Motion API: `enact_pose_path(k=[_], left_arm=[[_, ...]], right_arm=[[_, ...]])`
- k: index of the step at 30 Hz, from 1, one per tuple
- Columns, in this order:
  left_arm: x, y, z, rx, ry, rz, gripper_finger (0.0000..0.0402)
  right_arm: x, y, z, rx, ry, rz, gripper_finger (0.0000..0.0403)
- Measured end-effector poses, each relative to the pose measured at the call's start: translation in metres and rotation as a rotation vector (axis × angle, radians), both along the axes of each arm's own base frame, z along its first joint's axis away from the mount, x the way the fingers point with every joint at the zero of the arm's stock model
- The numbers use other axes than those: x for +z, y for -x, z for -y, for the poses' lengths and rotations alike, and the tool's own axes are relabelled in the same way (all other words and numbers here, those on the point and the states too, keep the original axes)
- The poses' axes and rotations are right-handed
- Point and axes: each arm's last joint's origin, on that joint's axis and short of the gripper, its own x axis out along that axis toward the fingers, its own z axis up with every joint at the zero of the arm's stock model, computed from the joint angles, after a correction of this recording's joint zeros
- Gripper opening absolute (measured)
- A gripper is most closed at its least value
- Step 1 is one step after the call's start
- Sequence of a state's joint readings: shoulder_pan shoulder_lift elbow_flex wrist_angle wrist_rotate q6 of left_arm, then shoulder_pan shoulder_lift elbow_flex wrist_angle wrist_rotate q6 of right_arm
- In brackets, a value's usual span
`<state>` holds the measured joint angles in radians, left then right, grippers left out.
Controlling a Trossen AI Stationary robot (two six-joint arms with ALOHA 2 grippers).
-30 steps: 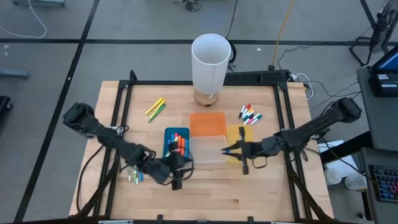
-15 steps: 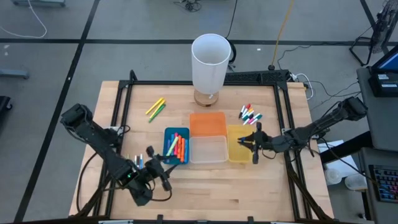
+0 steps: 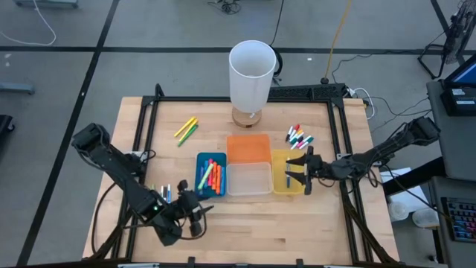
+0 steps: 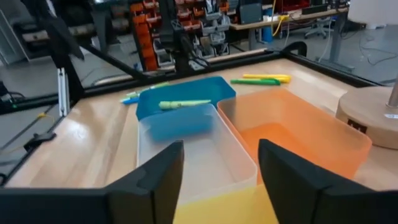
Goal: Pick & Place Markers
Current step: Put the left green marker pen into the yellow bin
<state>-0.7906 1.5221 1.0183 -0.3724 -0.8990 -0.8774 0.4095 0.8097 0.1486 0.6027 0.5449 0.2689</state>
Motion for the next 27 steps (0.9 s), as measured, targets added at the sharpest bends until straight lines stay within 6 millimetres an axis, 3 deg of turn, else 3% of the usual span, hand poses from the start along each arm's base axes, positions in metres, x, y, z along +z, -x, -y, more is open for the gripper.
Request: enact_pose_path(k=[3,6,13,21,27], left_arm=[[0.0,0.009,-0.006,0.047,0.233,-0.107,0.0159],[-0.012,0.022,-0.013,0.195,0.373,-0.268,0.0159],[-0.043,0.048,-0.025,0.733,0.608,-0.572,0.0159],[-0.074,0.068,-0.031,1.029,0.701,-0.849,0.0159],[-0.076,0.08,-0.031,1.101,0.672,-0.949,0.0159]], right_arm=[[0.002,0.0,0.0,0.0,-0.007,0.016,0.0217],[0.002,0.0,0.0,0.0,-0.01,0.023,0.0224],[0.002,0.0,0.0,-0.001,-0.024,0.023,0.0219],[0.003,0.0,0.0,0.0,-0.024,0.024,0.0216],[0.002,-0.001,-0.001,0.022,-0.043,0.024,0.0211]])
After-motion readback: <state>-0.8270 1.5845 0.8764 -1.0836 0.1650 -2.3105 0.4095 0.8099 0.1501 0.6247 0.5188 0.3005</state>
